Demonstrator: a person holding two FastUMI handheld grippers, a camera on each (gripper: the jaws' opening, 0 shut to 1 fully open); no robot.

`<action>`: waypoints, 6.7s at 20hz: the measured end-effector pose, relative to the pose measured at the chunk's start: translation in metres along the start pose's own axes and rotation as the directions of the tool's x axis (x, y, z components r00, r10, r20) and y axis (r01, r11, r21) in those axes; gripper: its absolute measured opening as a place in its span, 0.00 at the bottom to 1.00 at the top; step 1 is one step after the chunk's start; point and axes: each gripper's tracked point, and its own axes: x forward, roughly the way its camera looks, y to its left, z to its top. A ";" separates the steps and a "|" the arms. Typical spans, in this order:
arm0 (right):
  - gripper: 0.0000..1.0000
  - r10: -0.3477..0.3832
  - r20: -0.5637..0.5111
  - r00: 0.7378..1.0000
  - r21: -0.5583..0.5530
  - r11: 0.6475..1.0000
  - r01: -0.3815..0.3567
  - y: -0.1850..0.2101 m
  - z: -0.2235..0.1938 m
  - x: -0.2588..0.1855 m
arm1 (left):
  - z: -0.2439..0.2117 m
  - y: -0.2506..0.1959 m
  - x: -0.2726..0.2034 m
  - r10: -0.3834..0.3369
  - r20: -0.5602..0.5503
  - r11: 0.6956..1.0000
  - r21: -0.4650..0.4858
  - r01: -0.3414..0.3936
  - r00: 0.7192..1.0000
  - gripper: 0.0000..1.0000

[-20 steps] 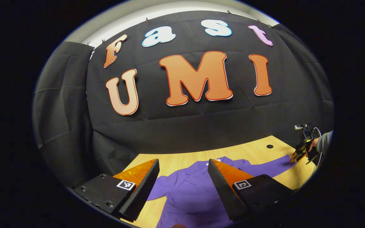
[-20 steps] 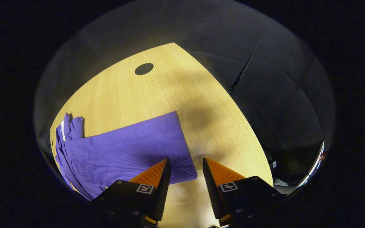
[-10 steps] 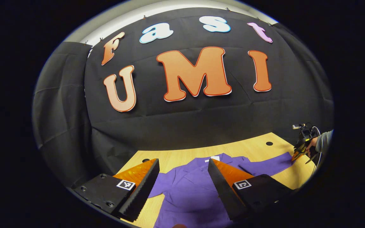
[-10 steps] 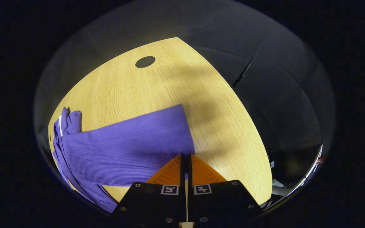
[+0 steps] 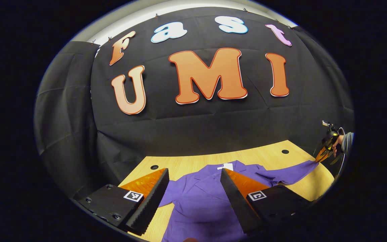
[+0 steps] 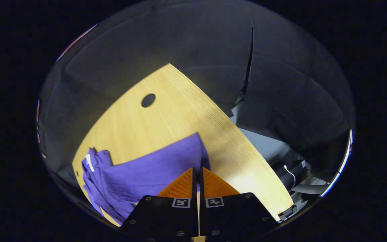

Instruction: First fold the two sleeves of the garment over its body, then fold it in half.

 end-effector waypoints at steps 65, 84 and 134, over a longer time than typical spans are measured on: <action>0.03 0.354 0.066 0.933 -0.429 0.854 -0.294 0.358 -0.101 -0.183 | -0.061 0.173 0.042 -0.084 -0.057 0.996 -0.038 0.082 0.995 0.97; 0.23 0.396 -0.223 0.891 -0.598 0.666 -0.446 0.475 -0.281 -0.115 | -0.136 0.266 0.028 0.084 -0.212 0.992 -0.074 -0.102 0.974 0.97; 0.96 0.410 0.528 0.744 -0.547 0.834 -0.071 0.270 -0.095 -0.244 | -0.309 0.370 0.111 -0.082 -0.868 0.929 -0.244 -0.277 0.489 0.01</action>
